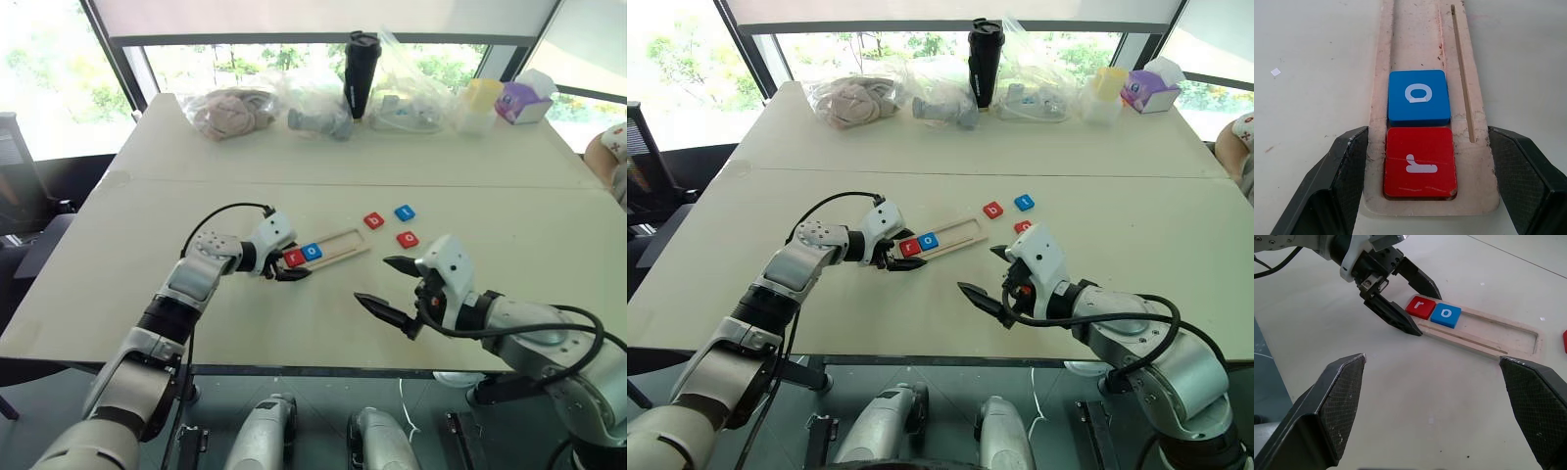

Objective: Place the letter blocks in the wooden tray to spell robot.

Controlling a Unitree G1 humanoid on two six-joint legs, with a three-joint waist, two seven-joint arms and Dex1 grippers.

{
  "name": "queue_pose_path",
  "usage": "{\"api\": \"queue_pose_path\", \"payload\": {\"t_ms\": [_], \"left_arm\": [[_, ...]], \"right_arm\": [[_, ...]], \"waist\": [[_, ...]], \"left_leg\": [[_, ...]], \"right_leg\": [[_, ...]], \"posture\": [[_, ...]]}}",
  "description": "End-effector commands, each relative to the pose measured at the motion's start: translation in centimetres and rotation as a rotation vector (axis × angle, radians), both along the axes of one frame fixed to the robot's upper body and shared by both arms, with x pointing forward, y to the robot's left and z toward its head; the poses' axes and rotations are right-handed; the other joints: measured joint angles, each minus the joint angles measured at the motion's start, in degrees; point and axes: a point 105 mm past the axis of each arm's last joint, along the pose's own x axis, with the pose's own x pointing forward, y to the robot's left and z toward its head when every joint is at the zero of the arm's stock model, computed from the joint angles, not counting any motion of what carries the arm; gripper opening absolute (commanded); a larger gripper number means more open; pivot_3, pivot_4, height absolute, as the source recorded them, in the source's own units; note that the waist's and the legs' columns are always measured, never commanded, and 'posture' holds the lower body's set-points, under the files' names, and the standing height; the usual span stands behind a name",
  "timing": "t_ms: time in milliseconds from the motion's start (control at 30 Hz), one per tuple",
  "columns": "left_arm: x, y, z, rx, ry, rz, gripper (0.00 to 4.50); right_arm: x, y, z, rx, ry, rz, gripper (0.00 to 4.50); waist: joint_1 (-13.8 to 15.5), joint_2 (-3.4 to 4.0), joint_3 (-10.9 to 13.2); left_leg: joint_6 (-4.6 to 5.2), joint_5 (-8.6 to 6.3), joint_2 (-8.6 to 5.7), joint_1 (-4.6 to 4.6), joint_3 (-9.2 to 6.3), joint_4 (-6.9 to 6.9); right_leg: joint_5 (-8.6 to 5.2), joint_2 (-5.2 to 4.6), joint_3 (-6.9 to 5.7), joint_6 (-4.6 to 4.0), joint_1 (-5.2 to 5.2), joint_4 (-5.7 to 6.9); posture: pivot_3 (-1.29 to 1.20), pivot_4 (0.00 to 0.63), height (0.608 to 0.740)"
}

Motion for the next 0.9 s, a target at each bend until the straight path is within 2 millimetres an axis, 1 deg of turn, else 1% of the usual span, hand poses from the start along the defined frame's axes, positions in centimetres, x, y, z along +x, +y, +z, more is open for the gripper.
{"api": "queue_pose_path", "payload": {"t_ms": [33, 100, 200, 267, 367, 567, 633, 667, 767, 800, 900], "left_arm": [[-0.4, 0.4, 0.0, 0.051, -0.021, -0.059, 3.15], [-1.2, 0.7, 0.3, 0.071, -0.043, -0.149, 3.15], [-3.6, 1.5, 0.5, 0.112, -0.055, -0.339, 3.15], [-4.6, 2.1, 0.6, 0.136, -0.054, -0.409, 3.15], [-5.2, 2.5, 0.6, 0.156, -0.061, -0.45, 3.15], [-4.5, 2.4, 0.5, 0.151, -0.084, -0.417, 3.15], [-4.6, 2.2, 0.5, 0.131, -0.073, -0.414, 4.17], [-4.6, 2.2, 0.5, 0.126, -0.063, -0.412, 4.44], [-4.8, 2.1, 0.6, 0.105, -0.045, -0.408, 4.48], [-4.4, 2.1, 0.9, 0.095, -0.062, -0.38, 4.48], [-4.0, 3.0, 2.7, 0.028, -0.077, -0.302, 4.48]], "right_arm": [[0.3, -0.6, 1.0, -0.002, -0.047, -0.017, 4.5], [0.4, -0.9, 1.0, -0.008, -0.046, -0.027, 4.5], [0.6, -1.7, 0.9, -0.019, -0.04, -0.045, 4.5], [0.7, -2.2, 0.8, -0.025, -0.033, -0.058, 4.5], [0.9, -2.7, 0.6, -0.031, -0.025, -0.074, 4.5], [1.2, -2.8, 0.4, -0.029, -0.022, -0.079, 4.5], [1.3, -2.7, 0.3, -0.027, -0.019, -0.076, 4.5], [1.3, -2.7, 0.3, -0.026, -0.017, -0.075, 4.5], [1.3, -2.8, 0.1, -0.03, -0.009, -0.074, 4.5], [1.4, -2.8, 0.1, -0.041, -0.011, -0.071, 4.5], [2.4, -2.6, 0.8, -0.046, -0.049, -0.07, 4.5]], "waist": [[-0.05, 0.0, 0.0], [-0.07, 0.0, 0.0], [-0.28, 0.01, 0.0], [-0.26, 0.04, -0.02], [0.08, 0.04, -0.02], [-0.09, 0.04, -0.02], [-0.05, 0.04, -0.02], [-0.07, 0.04, -0.02], [-0.11, 0.04, -0.02], [-0.11, 0.04, -0.02], [-0.17, 0.05, -0.01]], "left_leg": [[0.0, 0.0, 0.0, 0.0, 0.0, 0.0], [0.0, 0.0, 0.0, -0.02, 0.0, 0.0], [0.0, -0.01, 0.0, -0.04, 0.0, -0.05], [0.0, -0.01, 0.01, -0.07, 0.01, -0.12], [0.0, -0.01, 0.01, -0.06, 0.0, -0.13], [0.06, -0.05, 0.01, -0.08, 0.01, -0.03], [0.06, -0.05, 0.01, -0.09, 0.01, -0.05], [0.06, -0.05, 0.01, -0.09, 0.01, -0.05], [0.07, -0.05, 0.01, -0.15, 0.01, -0.05], [0.08, -0.04, 0.01, -0.15, 0.01, -0.05], [0.08, -0.04, 0.01, -0.15, 0.01, -0.02]], "right_leg": [[0.0, 0.0, 0.0, 0.0, 0.0, 0.0], [0.0, 0.0, 0.0, 0.0, -0.02, 0.0], [0.0, 0.0, 0.01, -0.01, -0.04, 0.0], [0.0, -0.01, 0.01, -0.02, -0.08, -0.03], [-0.01, -0.02, 0.01, -0.03, -0.12, -0.05], [0.01, -0.03, 0.01, -0.05, -0.05, -0.17], [0.01, -0.03, 0.0, -0.04, -0.06, -0.17], [0.01, -0.03, 0.0, -0.04, -0.07, -0.17], [0.02, -0.02, 0.0, -0.03, -0.12, -0.15], [0.02, -0.01, 0.0, -0.03, -0.12, -0.15], [0.02, -0.01, -0.01, -0.02, -0.11, -0.14]], "posture": [[0.0, 0.15, 0.74], [0.0, 0.15, 0.74], [0.0, 0.15, 0.74], [0.0, 0.15, 0.74], [0.0, 0.15, 0.74], [0.0, 0.15, 0.74], [0.0, 0.15, 0.74], [0.0, 0.15, 0.74], [0.0, 0.15, 0.74], [0.0, 0.15, 0.74], [0.0, 0.15, 0.74]]}}
